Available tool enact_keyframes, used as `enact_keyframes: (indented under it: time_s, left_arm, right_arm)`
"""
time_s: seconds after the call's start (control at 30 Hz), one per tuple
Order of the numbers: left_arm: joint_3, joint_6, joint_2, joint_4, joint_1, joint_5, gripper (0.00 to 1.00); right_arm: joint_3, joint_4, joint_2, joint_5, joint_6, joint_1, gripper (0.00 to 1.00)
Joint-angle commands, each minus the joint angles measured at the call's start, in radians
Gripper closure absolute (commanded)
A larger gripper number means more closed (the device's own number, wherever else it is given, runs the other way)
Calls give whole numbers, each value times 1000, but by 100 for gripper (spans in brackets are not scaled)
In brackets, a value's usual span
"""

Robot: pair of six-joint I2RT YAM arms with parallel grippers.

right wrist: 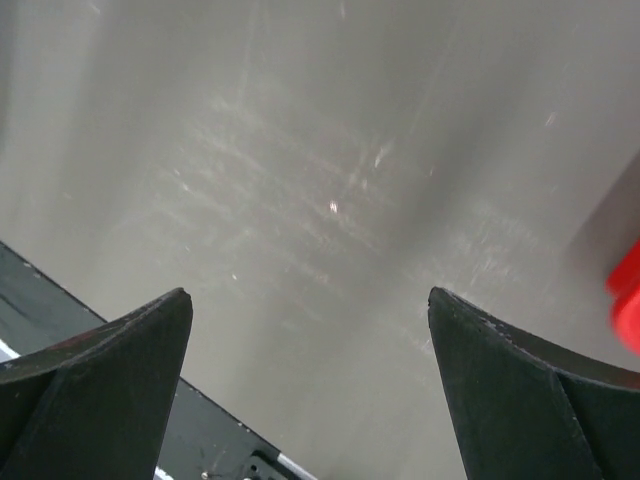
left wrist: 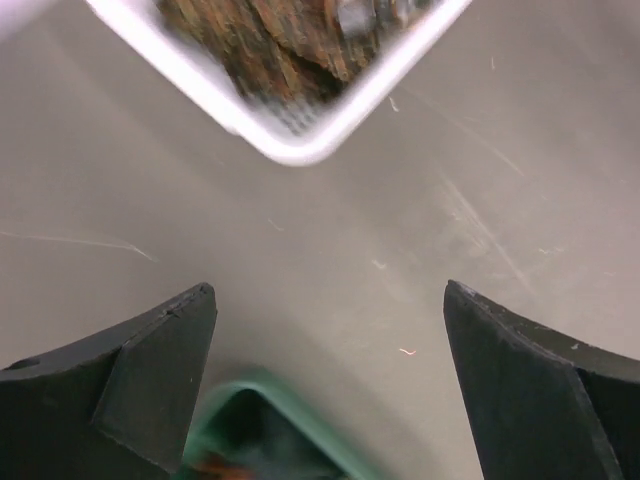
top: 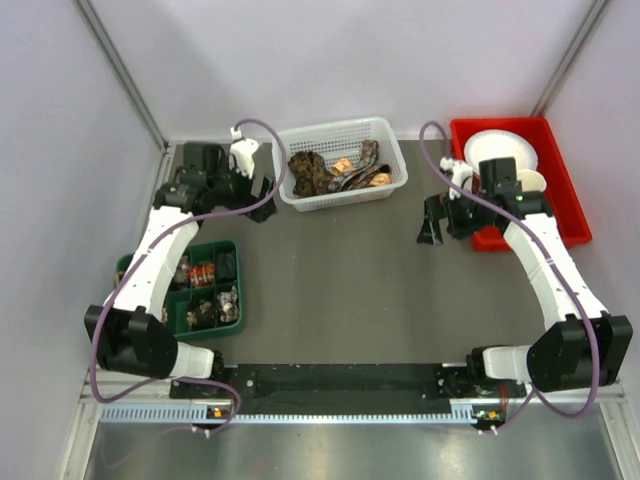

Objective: Roll the ties
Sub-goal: Reset both arms

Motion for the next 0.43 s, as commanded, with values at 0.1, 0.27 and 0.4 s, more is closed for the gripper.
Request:
enact_keyframes:
  time_s: [0.1, 0.27, 0.4]
  left_arm:
    - [-355, -337, -132, 173, -16, -233, 1]
    - [-428, -347, -191, 166, -16, -251, 1]
    - [-411, -340, -200, 161, -16, -264, 1]
  right_arm:
    - [-237, 73, -107, 80, 0, -2, 1]
    - [-280, 88, -149, 65, 0, -2, 1]
    - [-263, 79, -147, 64, 5, -2, 1]
